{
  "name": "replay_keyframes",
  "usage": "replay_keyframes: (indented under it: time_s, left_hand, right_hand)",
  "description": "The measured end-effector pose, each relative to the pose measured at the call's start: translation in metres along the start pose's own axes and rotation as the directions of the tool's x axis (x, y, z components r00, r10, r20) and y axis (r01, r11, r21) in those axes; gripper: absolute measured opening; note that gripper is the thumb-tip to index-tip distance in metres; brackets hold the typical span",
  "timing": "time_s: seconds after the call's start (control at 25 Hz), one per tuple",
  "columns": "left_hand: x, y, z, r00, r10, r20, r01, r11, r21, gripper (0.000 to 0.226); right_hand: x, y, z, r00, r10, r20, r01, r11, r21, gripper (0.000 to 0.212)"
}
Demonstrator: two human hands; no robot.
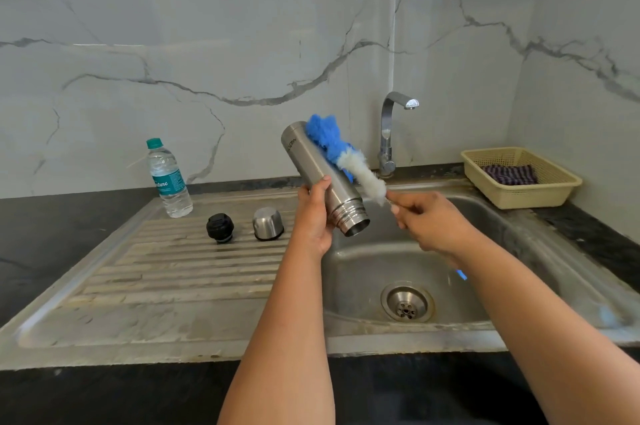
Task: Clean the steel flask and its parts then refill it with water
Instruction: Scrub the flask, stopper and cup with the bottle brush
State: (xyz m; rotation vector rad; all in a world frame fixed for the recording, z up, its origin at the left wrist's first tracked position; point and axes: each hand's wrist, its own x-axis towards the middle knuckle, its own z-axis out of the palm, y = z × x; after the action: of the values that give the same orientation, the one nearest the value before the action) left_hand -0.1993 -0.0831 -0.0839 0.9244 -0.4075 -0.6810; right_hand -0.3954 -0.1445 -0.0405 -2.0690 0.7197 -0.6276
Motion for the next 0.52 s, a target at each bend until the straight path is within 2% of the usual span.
replay_keyframes:
  time_s: [0.08,0.2,0.32,0.4,0.44,0.52]
  left_hand:
    - [0.0,0.002,-0.005,1.0,0.015,0.006,-0.015,1.0,-0.007,0.052]
    - [0.005,0.008,-0.013,1.0,0.013,-0.01,-0.013,0.998,-0.057,0.05]
    - [-0.003,0.005,-0.01,1.0,-0.009,0.011,0.009,0.999,0.035,0.044]
    - [-0.011,0.002,0.0,0.998,-0.024,0.05,0.018,0.992,0.126,0.031]
    - [-0.013,0.002,0.003,0.998,-0.025,0.061,0.016,0.991,0.132,0.026]
    - [-0.013,0.006,0.004,0.998,-0.016,0.06,0.011,0.996,0.09,0.034]
  right_hand:
    - [-0.034,0.012,-0.003,0.999,-0.018,0.042,0.018,1.0,-0.018,0.027]
    - [-0.083,0.027,-0.013,0.991,0.063,0.115,-0.082,0.983,0.162,0.033]
    - [-0.057,0.023,-0.011,0.987,0.143,0.068,-0.155,0.964,0.214,0.03]
    - [-0.026,0.011,-0.002,0.988,0.153,0.028,-0.154,0.94,0.303,0.031]
    - [-0.013,0.006,0.002,0.987,0.157,0.011,-0.151,0.924,0.351,0.033]
    - [-0.007,0.001,0.009,0.989,0.149,0.022,-0.146,0.919,0.367,0.034]
